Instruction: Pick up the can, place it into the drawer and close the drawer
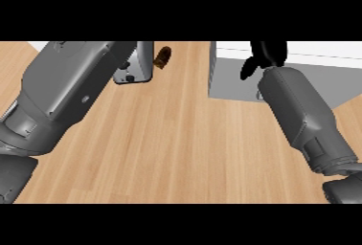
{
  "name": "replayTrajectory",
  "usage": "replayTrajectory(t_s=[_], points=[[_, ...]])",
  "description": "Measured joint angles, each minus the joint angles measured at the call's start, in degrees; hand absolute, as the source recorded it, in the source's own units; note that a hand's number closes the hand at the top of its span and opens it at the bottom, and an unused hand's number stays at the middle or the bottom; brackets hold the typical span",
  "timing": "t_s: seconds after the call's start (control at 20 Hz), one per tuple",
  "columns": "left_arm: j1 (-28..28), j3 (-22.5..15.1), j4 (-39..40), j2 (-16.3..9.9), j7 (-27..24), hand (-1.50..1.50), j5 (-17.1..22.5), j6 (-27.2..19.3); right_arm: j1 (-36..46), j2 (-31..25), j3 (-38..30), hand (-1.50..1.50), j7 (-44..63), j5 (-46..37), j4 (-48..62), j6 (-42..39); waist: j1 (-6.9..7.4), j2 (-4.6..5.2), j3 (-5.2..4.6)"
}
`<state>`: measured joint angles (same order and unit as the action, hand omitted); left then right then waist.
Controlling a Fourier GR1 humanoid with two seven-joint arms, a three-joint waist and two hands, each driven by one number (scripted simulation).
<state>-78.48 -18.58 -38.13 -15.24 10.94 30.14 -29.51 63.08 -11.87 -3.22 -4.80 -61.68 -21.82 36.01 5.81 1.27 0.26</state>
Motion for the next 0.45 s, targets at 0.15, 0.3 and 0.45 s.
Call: replayTrajectory(t_s=[0.15,0.3,0.45], points=[[2.0,-0.3,-2.5,-0.8,0.5,-1.50,-0.2,0.0,1.1,0.0,-1.0,-1.50,-1.6,0.7,1.5,-0.2,0.05,0.11,0.10],[3.7,-0.4,-4.9,-1.6,1.1,-1.50,-0.1,0.4,1.5,0.1,-2.8,-1.50,-4.7,2.7,2.0,-0.7,-0.02,0.21,0.22],[5.7,-0.5,-7.4,-2.7,1.8,-1.50,0.0,0.7,2.7,-0.1,-4.6,-1.50,-6.7,4.6,2.0,-2.0,0.03,-0.11,0.14]])
